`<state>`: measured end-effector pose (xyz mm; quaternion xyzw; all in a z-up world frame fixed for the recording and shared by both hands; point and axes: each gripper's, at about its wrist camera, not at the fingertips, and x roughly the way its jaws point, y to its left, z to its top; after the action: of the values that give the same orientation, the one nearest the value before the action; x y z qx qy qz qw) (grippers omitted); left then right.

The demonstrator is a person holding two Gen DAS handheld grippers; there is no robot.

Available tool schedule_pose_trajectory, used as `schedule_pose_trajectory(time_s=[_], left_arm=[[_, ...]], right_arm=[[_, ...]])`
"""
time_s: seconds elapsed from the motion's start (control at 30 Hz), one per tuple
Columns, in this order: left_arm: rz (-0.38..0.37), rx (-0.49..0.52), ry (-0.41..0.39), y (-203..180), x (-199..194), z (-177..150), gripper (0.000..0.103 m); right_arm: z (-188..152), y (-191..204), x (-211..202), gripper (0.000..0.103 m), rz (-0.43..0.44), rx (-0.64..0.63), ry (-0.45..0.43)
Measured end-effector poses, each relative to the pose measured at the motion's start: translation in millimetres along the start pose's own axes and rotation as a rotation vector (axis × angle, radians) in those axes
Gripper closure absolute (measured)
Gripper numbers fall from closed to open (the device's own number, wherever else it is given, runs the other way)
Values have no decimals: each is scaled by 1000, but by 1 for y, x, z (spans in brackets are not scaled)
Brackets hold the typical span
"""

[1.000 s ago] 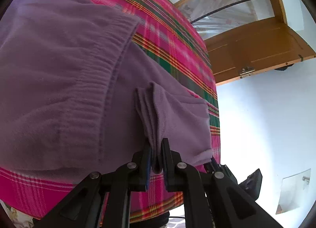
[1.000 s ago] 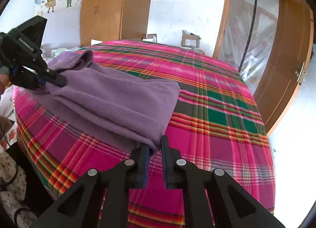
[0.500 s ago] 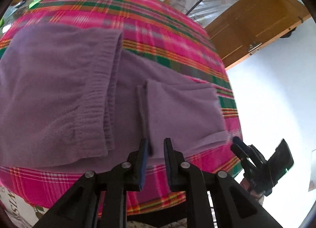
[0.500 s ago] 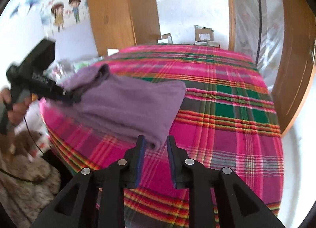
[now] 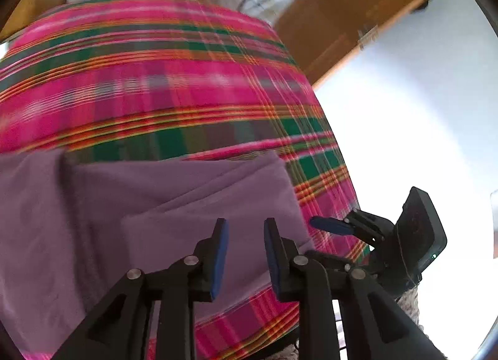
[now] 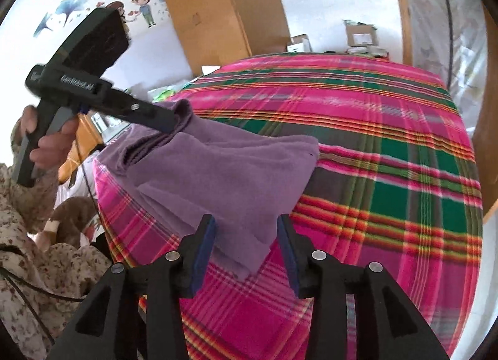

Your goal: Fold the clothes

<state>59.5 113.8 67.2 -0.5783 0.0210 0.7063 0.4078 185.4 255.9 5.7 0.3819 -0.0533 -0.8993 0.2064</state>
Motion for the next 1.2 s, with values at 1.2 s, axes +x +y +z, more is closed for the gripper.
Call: schedule_pose_trajectory(time_s=[1.2], left_arm=[[62, 164, 166, -44, 95, 64, 101]], right_arm=[[17, 21, 8, 89, -24, -278, 280]])
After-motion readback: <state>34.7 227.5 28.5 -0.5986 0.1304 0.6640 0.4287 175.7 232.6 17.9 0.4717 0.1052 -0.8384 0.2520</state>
